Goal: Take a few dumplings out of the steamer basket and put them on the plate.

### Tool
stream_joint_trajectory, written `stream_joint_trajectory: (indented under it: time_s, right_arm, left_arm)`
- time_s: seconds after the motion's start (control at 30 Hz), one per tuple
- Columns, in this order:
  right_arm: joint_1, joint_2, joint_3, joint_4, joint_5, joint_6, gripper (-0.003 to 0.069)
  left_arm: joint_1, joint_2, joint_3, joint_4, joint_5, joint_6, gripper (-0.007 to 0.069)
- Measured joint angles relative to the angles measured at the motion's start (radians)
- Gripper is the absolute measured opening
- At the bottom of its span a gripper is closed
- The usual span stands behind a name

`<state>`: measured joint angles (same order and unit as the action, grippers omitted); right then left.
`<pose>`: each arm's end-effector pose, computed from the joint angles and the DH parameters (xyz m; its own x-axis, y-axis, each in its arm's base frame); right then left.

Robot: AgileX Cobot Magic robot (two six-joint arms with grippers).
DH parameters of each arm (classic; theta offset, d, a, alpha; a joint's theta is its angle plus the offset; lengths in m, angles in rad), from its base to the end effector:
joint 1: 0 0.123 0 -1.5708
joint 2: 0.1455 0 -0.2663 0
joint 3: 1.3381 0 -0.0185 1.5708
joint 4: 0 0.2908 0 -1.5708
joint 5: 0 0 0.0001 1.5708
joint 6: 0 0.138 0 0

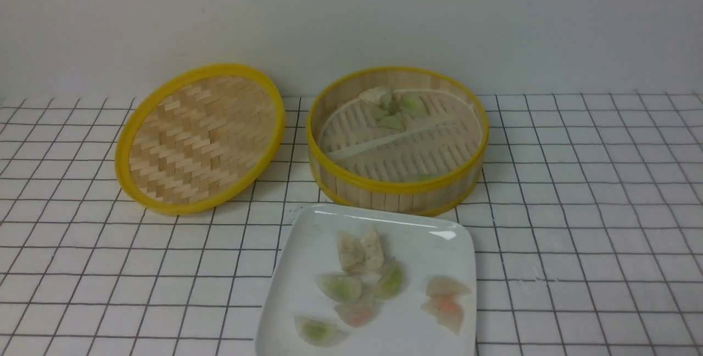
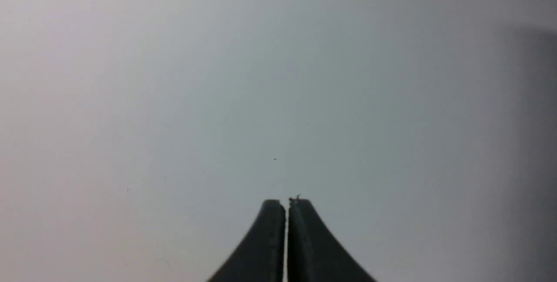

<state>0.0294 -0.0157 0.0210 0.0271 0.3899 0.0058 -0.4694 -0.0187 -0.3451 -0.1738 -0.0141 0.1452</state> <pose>0.1556 0.0060 0.1578 -0.3040 0.0219 -0.9524 -0.0298 0.9990 0.0325 0.1008 -0.0508 0.3619 0.3868 -0.2282 -0.8935 0.4617 0.8867 -0.0266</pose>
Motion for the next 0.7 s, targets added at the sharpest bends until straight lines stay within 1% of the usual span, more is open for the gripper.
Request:
stream_joint_trajectory:
  time_s: [0.23, 0.3, 0.33, 0.57, 0.6, 0.63, 0.7]
  right_arm:
    - [0.0, 0.0, 0.0, 0.0, 0.0, 0.0, -0.0014]
    - [0.0, 0.0, 0.0, 0.0, 0.0, 0.0, -0.0014]
    - [0.0, 0.0, 0.0, 0.0, 0.0, 0.0, -0.0014]
    - [0.0, 0.0, 0.0, 0.0, 0.0, 0.0, -0.0014]
    - [0.0, 0.0, 0.0, 0.0, 0.0, 0.0, -0.0014]
    - [0.0, 0.0, 0.0, 0.0, 0.0, 0.0, -0.0014]
    - [0.0, 0.0, 0.0, 0.0, 0.0, 0.0, -0.0014]
  left_arm:
    - [0.001, 0.032, 0.085, -0.001, -0.059, 0.041, -0.0006]
    - [0.026, 0.032, 0.12, -0.001, -0.06, 0.058, -0.0006]
    - [0.052, 0.03, 0.148, -0.001, -0.058, 0.065, -0.0006]
    - [0.351, 0.009, 0.355, -0.003, 0.023, 0.049, -0.0006]
    - [0.351, 0.009, 0.355, -0.003, 0.023, 0.049, -0.0006]
    - [0.417, 0.009, 0.371, -0.002, 0.072, 0.042, -0.0006]
    - [0.439, 0.009, 0.372, 0.001, 0.104, 0.04, -0.0006]
